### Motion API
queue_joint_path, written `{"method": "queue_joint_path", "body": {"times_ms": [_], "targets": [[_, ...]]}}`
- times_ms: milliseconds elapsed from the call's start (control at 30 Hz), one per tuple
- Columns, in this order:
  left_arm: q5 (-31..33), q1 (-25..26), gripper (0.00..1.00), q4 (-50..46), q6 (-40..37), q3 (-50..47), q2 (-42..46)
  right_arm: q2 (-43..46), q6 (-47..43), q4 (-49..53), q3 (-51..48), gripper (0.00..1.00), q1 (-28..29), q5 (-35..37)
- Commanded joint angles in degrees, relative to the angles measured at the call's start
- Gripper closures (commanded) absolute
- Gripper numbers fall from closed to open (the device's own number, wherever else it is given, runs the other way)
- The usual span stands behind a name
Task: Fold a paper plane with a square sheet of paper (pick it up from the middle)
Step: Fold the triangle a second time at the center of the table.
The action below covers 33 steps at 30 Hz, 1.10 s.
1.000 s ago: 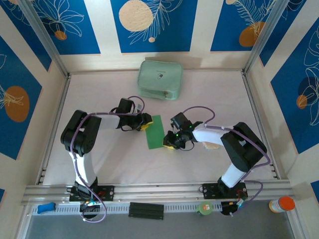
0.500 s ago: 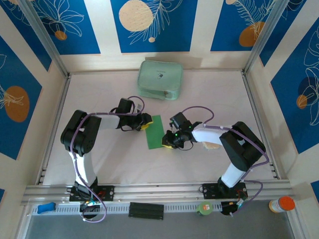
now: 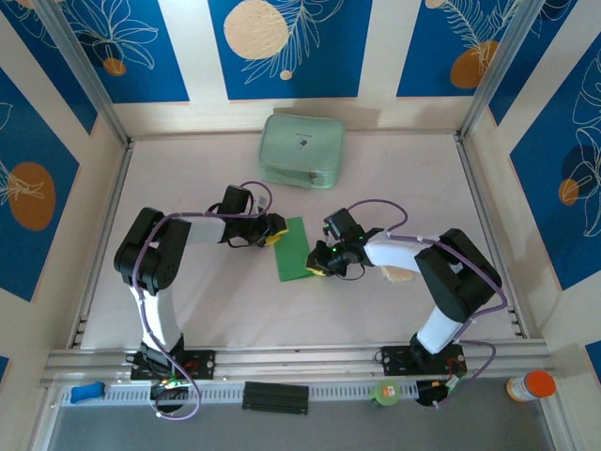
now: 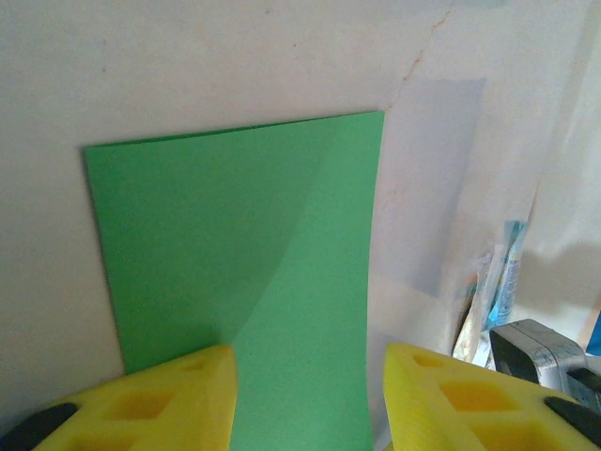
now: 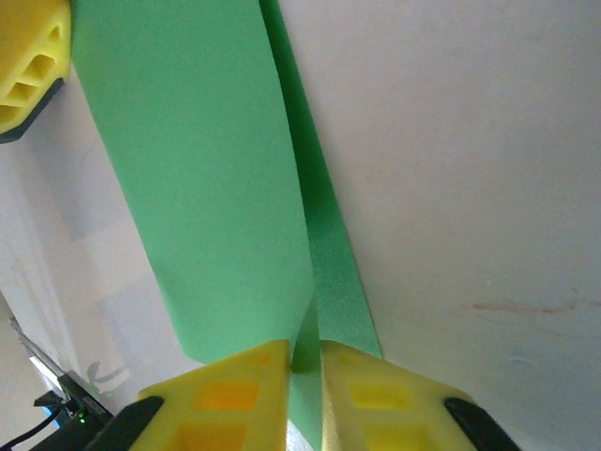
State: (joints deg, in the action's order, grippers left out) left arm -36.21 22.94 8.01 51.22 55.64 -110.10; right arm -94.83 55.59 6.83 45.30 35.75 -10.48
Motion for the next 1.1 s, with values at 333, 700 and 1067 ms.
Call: {"method": "queue_joint_path", "body": {"times_ms": [333,700,1067], "targets": [[5.5,0.2,0.50,-4.1,-7.3,-0.2,5.9,1.6,-0.3,8.6,1.5,1.00,-1.9,-2.7],[3.1,0.3,0.53,-6.0,-8.2,4.7,-1.3,1.5,-2.5,9.5,4.4,1.00,-2.0,-5.2],[6.5,0.4,0.57,-14.7,-10.5,5.9,-3.5,-1.7,-2.5,2.2,7.0,1.00,-0.8,-9.2]]}}
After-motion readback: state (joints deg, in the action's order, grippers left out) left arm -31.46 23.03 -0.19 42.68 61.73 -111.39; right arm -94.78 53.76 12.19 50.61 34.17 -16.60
